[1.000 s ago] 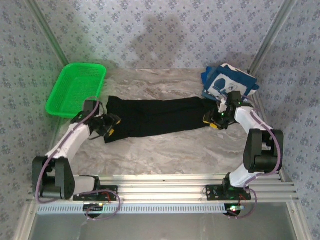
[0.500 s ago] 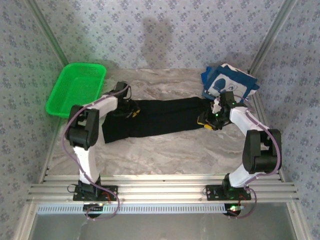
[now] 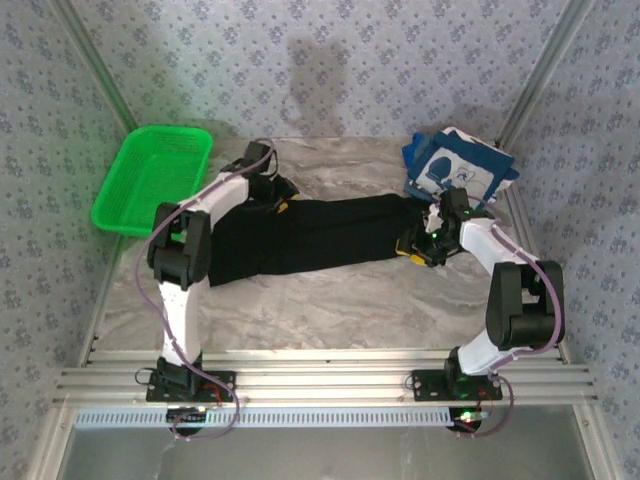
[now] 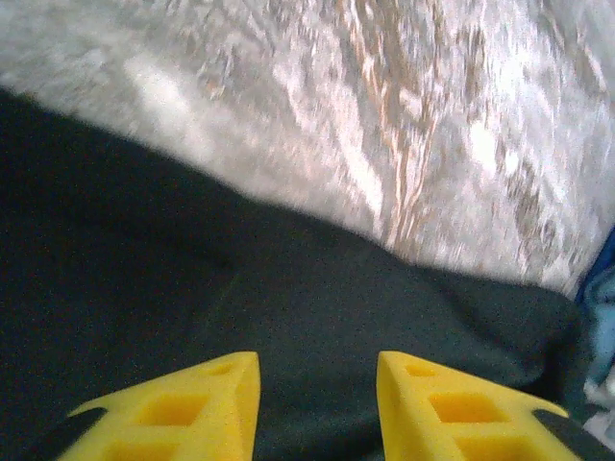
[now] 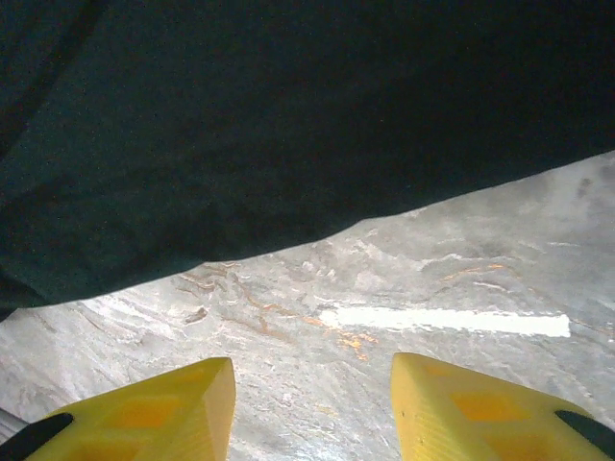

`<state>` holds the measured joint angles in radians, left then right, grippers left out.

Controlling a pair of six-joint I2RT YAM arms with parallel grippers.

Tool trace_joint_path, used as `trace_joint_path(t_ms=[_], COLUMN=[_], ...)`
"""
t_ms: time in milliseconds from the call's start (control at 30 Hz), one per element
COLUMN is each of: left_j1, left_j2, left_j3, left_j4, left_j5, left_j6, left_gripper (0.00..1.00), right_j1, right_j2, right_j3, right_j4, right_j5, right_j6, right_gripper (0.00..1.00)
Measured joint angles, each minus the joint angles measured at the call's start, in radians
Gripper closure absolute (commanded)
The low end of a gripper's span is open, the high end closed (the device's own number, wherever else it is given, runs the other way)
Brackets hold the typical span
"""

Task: Fold and stack the t-shirts

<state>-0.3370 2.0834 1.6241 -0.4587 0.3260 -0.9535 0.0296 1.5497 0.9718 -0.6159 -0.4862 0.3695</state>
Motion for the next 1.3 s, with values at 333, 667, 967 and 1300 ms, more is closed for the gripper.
trace_joint_path(t_ms=[333, 667, 967, 1300], left_j1=[0.112, 0.278, 0.307, 0.316], left_j2=[-0.724, -0.910, -0.945, -0.910], left_j3=[-0.554, -0.904, -1.067, -1.146], left_j4=[-0.086, -0.273, -0.121, 0.101], left_j5=[-0.054, -0.090, -0.106, -0.105], left_j6=[0.019, 0.048, 0.010, -0.084], left_gripper=[0.23, 0.27, 0.31, 0.39], right_j1=[-0.196, -0.305, -0.317, -0.289], right_j2=[-0.024, 0.025, 0.111, 0.218], right_j3=[0.000, 0.001, 0.034, 0.103], right_j4=[-0.017, -0.013, -0.002, 0.072], right_j5=[0.056, 0.071, 0.063, 0.022], right_j6=[0.000, -0.010, -0.049, -0.036], right_gripper=[0.44, 0.40, 0.37, 0.47])
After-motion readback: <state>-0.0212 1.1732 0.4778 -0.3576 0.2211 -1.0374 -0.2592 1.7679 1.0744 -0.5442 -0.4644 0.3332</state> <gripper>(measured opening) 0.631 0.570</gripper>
